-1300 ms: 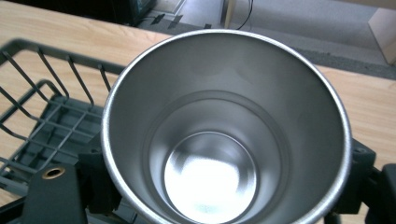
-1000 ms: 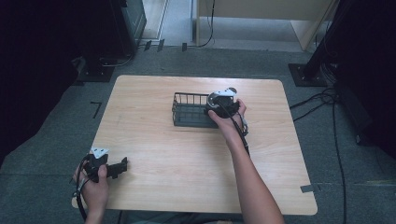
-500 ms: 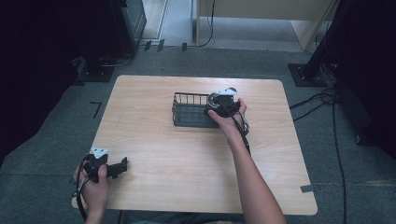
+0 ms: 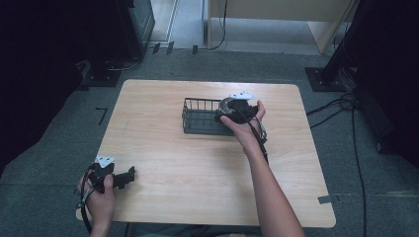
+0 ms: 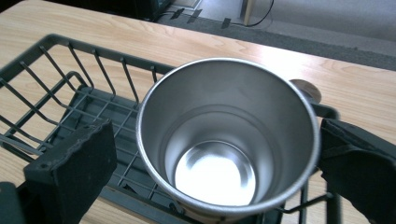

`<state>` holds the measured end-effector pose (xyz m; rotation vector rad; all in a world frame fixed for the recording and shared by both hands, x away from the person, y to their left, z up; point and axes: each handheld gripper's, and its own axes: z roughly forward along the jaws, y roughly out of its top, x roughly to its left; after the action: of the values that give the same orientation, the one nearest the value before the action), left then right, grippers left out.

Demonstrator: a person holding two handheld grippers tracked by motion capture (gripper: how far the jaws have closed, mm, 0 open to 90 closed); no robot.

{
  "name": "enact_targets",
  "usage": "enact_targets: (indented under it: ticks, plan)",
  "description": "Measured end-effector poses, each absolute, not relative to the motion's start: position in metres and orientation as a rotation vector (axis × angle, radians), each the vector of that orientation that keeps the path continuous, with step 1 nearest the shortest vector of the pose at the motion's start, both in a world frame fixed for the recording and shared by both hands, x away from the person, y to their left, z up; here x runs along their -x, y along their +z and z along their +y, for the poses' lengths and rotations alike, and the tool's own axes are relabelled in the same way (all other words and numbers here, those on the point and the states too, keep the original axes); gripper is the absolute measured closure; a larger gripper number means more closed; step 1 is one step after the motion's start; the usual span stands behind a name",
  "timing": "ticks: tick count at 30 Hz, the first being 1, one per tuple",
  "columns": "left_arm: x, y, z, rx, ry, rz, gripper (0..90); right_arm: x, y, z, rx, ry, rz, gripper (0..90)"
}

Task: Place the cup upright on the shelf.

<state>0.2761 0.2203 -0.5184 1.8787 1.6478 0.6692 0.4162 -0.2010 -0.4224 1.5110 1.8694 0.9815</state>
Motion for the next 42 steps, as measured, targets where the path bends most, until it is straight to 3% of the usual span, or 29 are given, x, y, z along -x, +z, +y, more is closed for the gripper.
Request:
enact_targets:
  ticks: [26, 42]
  plan:
    - [-0.276, -0.518, 0.220, -1.879, 0.669, 1.648, 0.0, -0.377, -0.414, -0.255, -1.538, 1.000, 1.798, 0.0]
    - [-0.276, -0.518, 0.220, -1.878, 0.670, 1.647, 0.0, -0.351, -0.435, -0.296, -1.619, 0.945, 1.747, 0.0]
